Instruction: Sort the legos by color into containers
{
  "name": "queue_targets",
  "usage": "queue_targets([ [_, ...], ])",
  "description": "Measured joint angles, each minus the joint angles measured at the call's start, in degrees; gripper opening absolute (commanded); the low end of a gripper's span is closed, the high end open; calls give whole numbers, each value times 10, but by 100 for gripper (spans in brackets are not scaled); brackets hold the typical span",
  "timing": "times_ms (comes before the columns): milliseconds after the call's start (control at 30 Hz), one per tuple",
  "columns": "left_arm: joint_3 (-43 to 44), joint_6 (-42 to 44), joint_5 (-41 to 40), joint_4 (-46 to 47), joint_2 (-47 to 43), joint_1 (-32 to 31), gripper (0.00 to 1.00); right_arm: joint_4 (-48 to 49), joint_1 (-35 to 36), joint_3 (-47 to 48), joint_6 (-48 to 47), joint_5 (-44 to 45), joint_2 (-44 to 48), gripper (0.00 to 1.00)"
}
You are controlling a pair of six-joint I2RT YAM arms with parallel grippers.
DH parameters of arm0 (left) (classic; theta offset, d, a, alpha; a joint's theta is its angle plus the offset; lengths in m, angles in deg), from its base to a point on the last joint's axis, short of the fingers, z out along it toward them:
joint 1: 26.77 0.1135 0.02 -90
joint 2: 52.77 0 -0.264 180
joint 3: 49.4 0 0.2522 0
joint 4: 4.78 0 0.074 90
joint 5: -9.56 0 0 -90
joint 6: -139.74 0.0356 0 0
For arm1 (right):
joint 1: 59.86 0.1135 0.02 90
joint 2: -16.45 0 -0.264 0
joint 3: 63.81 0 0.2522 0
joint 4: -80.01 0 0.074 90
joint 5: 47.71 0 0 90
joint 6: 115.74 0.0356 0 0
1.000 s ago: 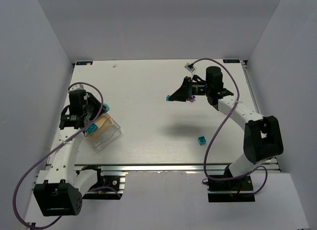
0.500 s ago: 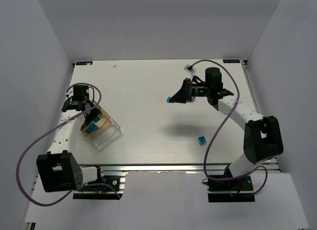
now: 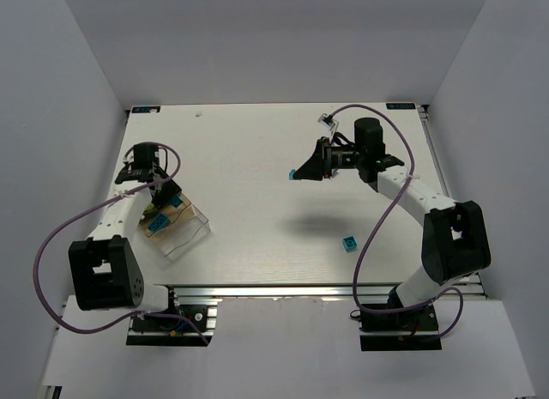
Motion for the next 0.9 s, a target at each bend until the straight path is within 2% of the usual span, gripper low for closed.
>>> queue_targets([
  [167, 0, -1, 7, 3, 9, 0, 65, -5, 3, 0, -10, 0, 0, 0],
  [200, 1, -2, 9, 2, 9, 0, 66, -10, 5, 1, -16, 0, 0, 0],
  [267, 8, -2, 10, -3, 9, 0, 82, -23, 9, 2, -31, 3, 0, 0],
  [300, 13, 0, 10, -5, 8, 0, 83, -33, 14, 5, -40, 5, 0, 0],
  [333, 17, 0, 11, -7, 5, 0, 98, -43, 21, 10, -51, 8, 0, 0],
  [600, 26, 4, 10, -32, -63, 0, 98, -129, 106, 83, -158, 40, -16, 0],
  [900, 62, -4, -10, -41, -197, 0, 98, -181, 223, 203, -261, 116, -115, 2],
])
